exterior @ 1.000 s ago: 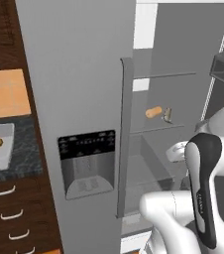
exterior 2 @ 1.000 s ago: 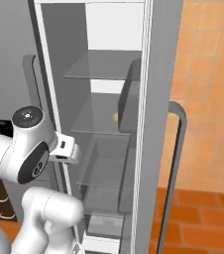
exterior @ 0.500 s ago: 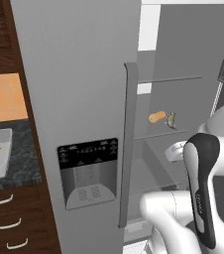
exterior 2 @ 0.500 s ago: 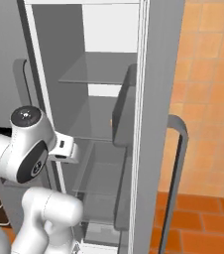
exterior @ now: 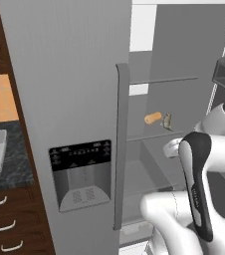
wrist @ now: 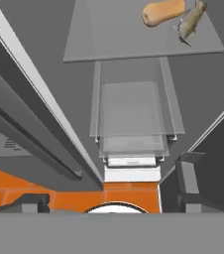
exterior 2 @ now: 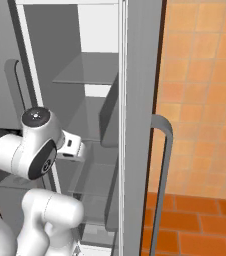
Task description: Place one squash and one fish in each tupperware on the nearby counter, to pack two identical lunches.
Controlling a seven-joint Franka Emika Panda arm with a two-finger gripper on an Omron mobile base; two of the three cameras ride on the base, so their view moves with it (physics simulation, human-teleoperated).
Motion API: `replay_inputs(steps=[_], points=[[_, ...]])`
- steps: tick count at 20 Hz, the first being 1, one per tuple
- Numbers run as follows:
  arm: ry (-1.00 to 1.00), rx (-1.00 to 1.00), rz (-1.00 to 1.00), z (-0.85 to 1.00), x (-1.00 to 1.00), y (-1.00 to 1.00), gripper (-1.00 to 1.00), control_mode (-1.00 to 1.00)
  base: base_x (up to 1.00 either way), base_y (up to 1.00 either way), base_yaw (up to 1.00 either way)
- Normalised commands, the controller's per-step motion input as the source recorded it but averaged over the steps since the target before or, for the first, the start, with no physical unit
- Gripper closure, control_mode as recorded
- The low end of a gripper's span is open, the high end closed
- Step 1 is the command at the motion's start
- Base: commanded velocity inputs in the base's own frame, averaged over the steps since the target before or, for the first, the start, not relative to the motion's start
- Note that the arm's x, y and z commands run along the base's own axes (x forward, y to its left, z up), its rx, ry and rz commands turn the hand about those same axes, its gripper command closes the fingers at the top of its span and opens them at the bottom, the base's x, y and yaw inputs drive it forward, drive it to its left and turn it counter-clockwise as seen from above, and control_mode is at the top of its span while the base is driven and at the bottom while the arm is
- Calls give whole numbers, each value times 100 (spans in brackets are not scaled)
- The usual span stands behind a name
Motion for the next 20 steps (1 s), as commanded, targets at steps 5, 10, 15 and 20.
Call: replay_inputs(steps=[5, 10, 15, 20], points=[[-4, 0, -21, -11, 60, -3, -100, -100, 0, 0, 0], [0, -2, -30, -14, 67, -15, -100, -100, 0, 0, 0], [-1, -2, -6, -4, 69, -28, -100, -100, 0, 0, 0], [0, 0, 0, -19, 82, -18, -100, -100, 0, 0, 0]])
